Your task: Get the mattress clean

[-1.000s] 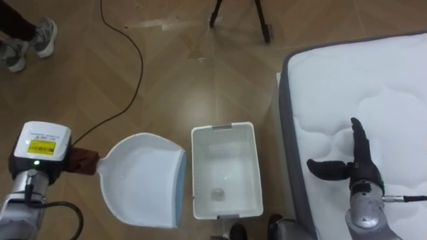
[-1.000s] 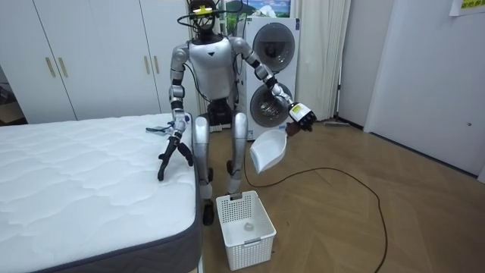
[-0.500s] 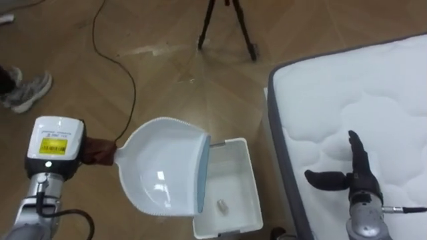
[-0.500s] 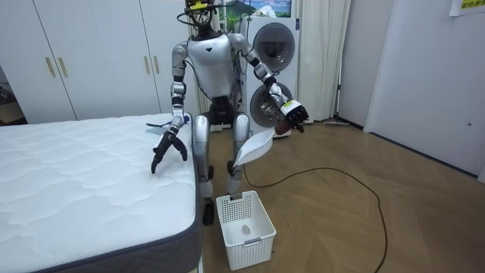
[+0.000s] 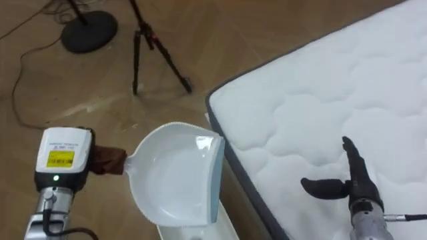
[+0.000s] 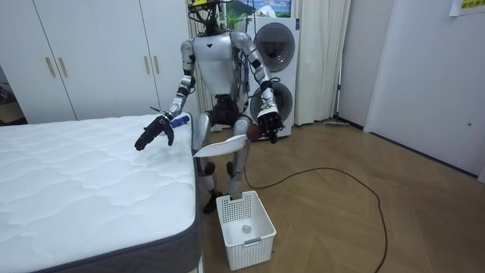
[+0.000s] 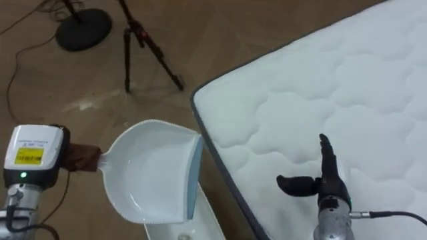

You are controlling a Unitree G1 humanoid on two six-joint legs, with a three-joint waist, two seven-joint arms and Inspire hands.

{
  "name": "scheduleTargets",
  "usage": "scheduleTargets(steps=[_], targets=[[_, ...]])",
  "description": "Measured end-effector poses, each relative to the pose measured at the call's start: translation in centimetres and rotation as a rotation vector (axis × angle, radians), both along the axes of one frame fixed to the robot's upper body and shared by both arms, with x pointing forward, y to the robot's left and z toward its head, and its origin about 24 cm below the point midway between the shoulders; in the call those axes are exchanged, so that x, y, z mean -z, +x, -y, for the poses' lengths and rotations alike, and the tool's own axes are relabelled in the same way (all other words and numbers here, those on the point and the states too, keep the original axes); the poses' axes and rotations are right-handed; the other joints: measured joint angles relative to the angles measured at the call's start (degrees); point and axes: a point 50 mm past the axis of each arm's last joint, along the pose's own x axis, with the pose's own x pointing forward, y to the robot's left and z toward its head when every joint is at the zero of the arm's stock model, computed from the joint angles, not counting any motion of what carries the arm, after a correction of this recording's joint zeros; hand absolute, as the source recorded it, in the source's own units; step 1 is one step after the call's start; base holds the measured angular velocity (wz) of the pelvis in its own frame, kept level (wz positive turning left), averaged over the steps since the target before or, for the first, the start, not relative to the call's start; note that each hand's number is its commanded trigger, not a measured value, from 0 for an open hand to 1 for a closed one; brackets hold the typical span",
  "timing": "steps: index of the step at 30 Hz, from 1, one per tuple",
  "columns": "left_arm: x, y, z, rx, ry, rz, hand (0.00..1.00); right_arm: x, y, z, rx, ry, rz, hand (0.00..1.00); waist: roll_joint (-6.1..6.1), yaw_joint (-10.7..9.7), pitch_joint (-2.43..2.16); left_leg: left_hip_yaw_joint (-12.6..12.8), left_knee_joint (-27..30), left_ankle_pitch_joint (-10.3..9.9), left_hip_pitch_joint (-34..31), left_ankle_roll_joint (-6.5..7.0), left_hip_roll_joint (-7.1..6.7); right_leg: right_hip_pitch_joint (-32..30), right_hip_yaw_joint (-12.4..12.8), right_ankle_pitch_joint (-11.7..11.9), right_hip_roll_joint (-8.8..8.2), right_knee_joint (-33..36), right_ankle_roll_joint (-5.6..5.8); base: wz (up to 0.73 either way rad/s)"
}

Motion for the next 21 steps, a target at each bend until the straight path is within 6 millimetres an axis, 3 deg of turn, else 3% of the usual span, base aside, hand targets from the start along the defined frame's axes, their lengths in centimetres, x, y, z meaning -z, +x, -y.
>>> scheduleTargets(steps=[2,3,9,10,11,12,13,14,15,16,17,18,19,20,21], targets=[[0.0,0.0,-0.1,-0.018,-0.007,0.006,1.0,0.1,0.0,-0.4,-0.003,0.012,-0.001,0.0,-1.39,0.5,0.09,2.5,-0.1,0.0,-0.2,0.0,0.18,2.8,-0.5,-1.3,-1.69,-2.8,1.54,-0.85],[0.0,0.0,-0.1,-0.022,-0.005,0.005,1.0,0.3,0.0,-0.7,-0.005,0.022,-0.003,0.0,-2.3,0.3,-0.09,3.7,0.1,0.0,-0.7,0.0,0.52,3.6,-1.2,-1.3,-1.71,-5.4,1.54,-0.6],[0.7,-0.4,0.2,-0.067,-0.075,-0.038,1.0,0.7,-0.5,-1.1,-0.034,0.05,-0.027,0.0,-2.32,-1.5,-0.12,6.3,1.1,-0.1,0.1,-0.24,3.05,6.2,-6.6,2.1,-1.28,-10.8,0.99,-0.29],[0.8,-0.5,0.1,-0.078,-0.084,-0.047,1.0,0.5,-0.6,-1.2,-0.039,0.052,-0.023,0.0,-2.3,-1.6,-0.13,6.4,1.2,-0.1,0.3,-0.64,3.15,6.4,-6.7,2.3,-1.28,-11.1,0.98,-0.3],[1.0,-0.9,0.0,-0.096,-0.093,-0.063,1.0,0.3,-0.8,-1.4,-0.05,0.051,-0.009,0.0,-2.37,-1.8,-0.19,5.7,2.1,-0.4,0.4,-2.75,3.07,6.3,-6.2,2.5,-1.43,-11.2,0.78,-0.3],[1.3,-1.1,0.0,-0.108,-0.094,-0.08,1.0,0.3,-1.0,-1.5,-0.053,0.055,-0.005,0.0,-3.19,-1.5,0.04,0.0,4.3,-0.4,0.1,-7.2,2.13,6.2,-4.1,2.7,-1.87,-11.1,0.49,-0.53],[1.4,-1.3,-0.1,-0.117,-0.096,-0.089,1.0,0.3,-1.0,-1.5,-0.056,0.049,-0.007,0.0,-3.83,-0.5,0.42,-7.9,6.4,-0.3,-0.4,-7.95,0.94,5.9,-1.8,2.7,-1.86,-10.5,0.38,-1.42],[1.7,-2.1,-0.2,-0.149,-0.116,-0.105,1.0,0.0,-0.6,-1.5,-0.084,0.021,0.0,0.0,-3.17,2.7,0.34,-23.7,10.1,-2.4,-1.8,-7.57,-1.64,3.8,2.1,2.6,-0.32,-8.0,-0.19,-1.93],[1.9,-2.5,-0.6,-0.188,-0.134,-0.125,1.0,-0.2,-0.3,-2.0,-0.105,0.017,0.015,0.0,-3.04,3.6,0.23,-27.1,11.9,-4.4,-2.4,-8.81,-2.72,1.9,4.5,2.4,1.35,-5.4,-0.39,-1.67],[1.9,-2.6,-0.7,-0.202,-0.147,-0.138,1.0,-0.1,-0.5,-2.1,-0.11,0.018,0.014,0.0,-3.24,2.7,0.06,-26.7,11.6,-4.4,-2.2,-8.88,-2.61,1.6,5.0,2.4,1.68,-5.0,-0.57,-0.79],[2.1,-2.7,-0.6,-0.211,-0.163,-0.15,1.0,0.3,-1.1,-2.1,-0.115,0.023,-0.004,0.0,-3.96,1.7,-0.33,-24.6,9.5,-4.1,-0.7,-8.37,-2.42,1.7,6.3,3.2,1.93,-5.4,0.28,-0.67],[2.4,-3.5,-0.5,-0.224,-0.187,-0.16,1.0,0.3,-1.3,-2.0,-0.115,0.022,-0.011,0.0,-3.97,2.0,-0.67,-22.3,6.8,-3.3,1.3,-7.01,-1.93,2.2,8.2,4.3,3.39,-7.2,-0.01,-0.94],[2.6,-3.9,-0.4,-0.229,-0.197,-0.166,1.0,0.2,-1.2,-2.1,-0.117,0.021,-0.007,0.0,-3.67,1.9,-0.71,-21.6,5.8,-2.7,2.1,-5.95,-1.62,2.6,9.1,5.0,4.28,-8.2,-0.28,-1.21],[2.7,-4.4,-0.2,-0.234,-0.217,-0.171,1.0,0.2,-1.3,-2.0,-0.116,0.019,-0.006,0.0,-3.23,1.2,-0.85,-20.1,4.7,-2.0,3.2,-3.89,-0.76,3.3,10.8,6.0,5.62,-9.8,-0.6,-0.95],[2.7,-4.3,0.2,-0.237,-0.249,-0.165,1.0,0.2,-1.3,-1.9,-0.115,0.015,-0.011,0.0,-3.21,0.3,-0.83,-19.1,4.1,-1.9,4.1,-3.65,-0.34,3.6,12.5,6.5,6.76,-10.5,-0.85,-0.8]])
